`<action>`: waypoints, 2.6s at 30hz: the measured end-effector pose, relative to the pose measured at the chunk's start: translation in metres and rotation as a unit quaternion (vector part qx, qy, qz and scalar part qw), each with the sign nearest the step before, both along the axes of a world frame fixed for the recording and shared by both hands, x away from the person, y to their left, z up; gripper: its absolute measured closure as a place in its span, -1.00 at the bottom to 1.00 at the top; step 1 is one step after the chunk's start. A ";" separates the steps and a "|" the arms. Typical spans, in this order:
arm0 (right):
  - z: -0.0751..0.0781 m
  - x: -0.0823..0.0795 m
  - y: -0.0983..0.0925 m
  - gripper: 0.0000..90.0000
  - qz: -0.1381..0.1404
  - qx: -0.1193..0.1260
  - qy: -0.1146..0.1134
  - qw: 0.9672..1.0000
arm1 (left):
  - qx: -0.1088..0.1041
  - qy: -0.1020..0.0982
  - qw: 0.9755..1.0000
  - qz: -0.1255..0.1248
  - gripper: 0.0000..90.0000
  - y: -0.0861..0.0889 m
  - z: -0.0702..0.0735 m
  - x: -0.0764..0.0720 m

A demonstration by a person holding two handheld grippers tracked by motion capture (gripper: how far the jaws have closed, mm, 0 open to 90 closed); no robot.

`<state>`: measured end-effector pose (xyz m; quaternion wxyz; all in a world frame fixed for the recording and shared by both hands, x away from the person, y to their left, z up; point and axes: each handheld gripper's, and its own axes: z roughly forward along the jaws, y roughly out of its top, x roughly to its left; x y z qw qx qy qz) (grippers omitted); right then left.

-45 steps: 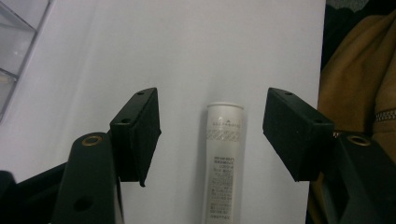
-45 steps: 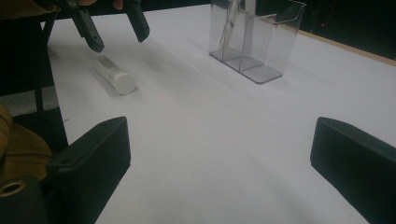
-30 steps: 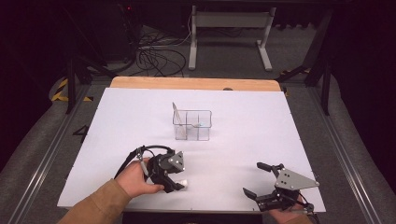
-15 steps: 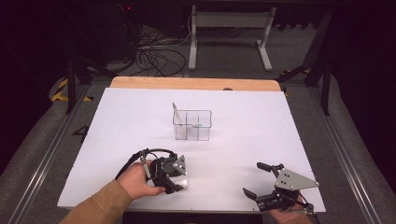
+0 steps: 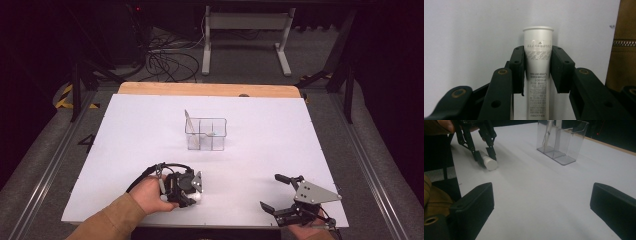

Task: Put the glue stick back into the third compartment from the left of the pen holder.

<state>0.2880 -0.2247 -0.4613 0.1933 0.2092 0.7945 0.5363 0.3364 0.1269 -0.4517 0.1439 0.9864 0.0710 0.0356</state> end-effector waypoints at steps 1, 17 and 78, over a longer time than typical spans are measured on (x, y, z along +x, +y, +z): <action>0.000 0.000 0.000 -0.87 0.000 -0.002 -0.001 1.000 | 0.001 0.000 1.000 0.000 0.48 0.000 0.000 0.000; 0.000 0.000 0.000 -0.87 -0.001 0.000 0.000 1.000 | -0.055 -0.016 0.998 0.015 0.49 0.008 0.023 0.001; 0.000 0.000 0.000 -0.87 -0.002 0.003 0.002 1.000 | -0.359 -0.063 0.918 0.158 0.49 0.035 0.102 0.033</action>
